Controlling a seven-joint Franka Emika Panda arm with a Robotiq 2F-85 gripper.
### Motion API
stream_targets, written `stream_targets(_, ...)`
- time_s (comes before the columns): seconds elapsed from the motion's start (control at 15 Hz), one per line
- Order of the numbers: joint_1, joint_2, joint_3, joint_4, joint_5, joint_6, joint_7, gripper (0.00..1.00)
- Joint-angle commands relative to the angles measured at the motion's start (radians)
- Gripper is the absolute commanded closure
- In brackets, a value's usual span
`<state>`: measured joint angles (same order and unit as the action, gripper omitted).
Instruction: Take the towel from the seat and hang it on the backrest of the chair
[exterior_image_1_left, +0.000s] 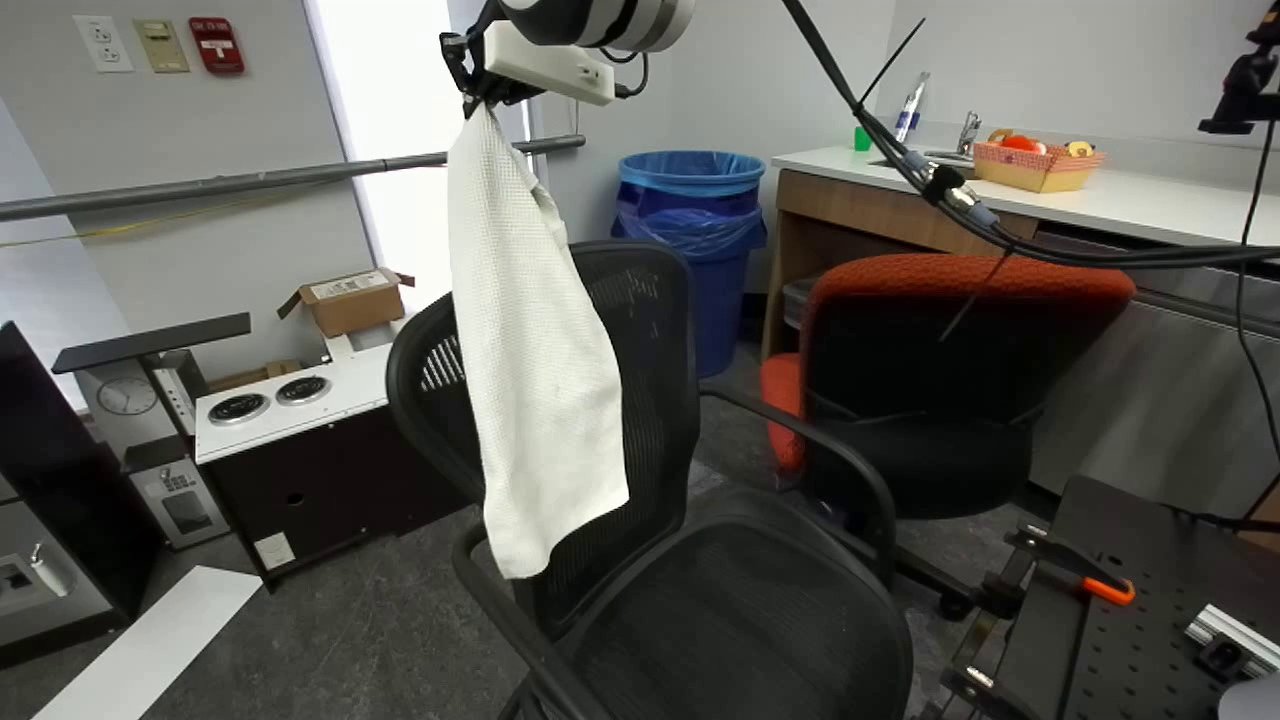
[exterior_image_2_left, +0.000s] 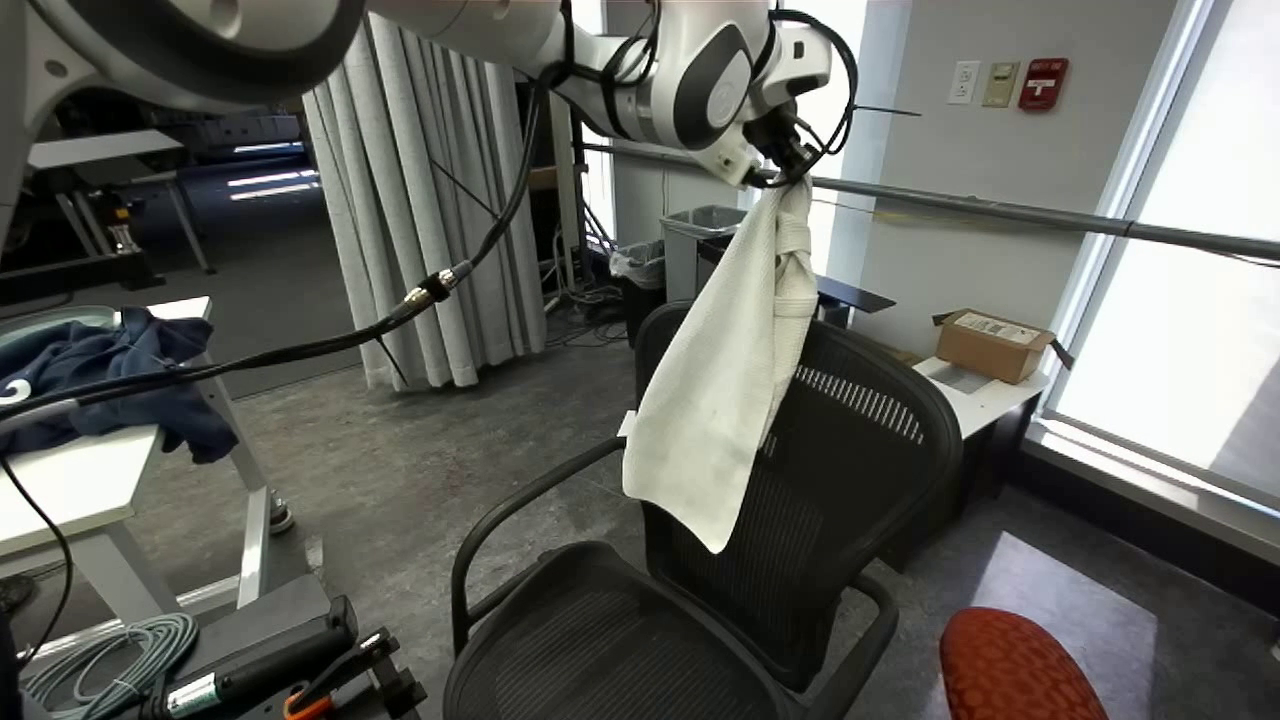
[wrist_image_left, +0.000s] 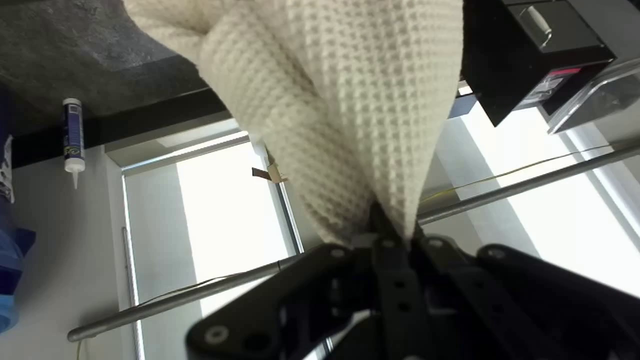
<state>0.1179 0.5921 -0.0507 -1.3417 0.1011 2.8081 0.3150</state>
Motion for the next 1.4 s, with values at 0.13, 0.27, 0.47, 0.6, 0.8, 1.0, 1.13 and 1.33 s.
stream_targets(0.13, -0.009, 0.206, -0.042, 0.322, -0.014, -0.09, 0.044, 0.99)
stream_targets(0.27, -0.017, 0.261, -0.045, 0.4, -0.01, -0.121, 0.05, 0.99)
stream_targets(0.47, -0.036, 0.331, -0.042, 0.514, -0.006, -0.172, 0.053, 0.99)
stream_targets(0.6, -0.045, 0.366, -0.041, 0.575, -0.006, -0.206, 0.059, 0.99)
stream_targets(0.8, -0.044, 0.396, -0.035, 0.619, -0.009, -0.236, 0.062, 0.64)
stream_targets(1.0, -0.041, 0.414, -0.027, 0.639, -0.012, -0.247, 0.052, 0.41)
stream_targets(1.13, -0.035, 0.417, -0.031, 0.631, 0.002, -0.241, 0.04, 0.26)
stream_targets(1.33, -0.033, 0.42, -0.028, 0.624, 0.003, -0.236, 0.034, 0.04)
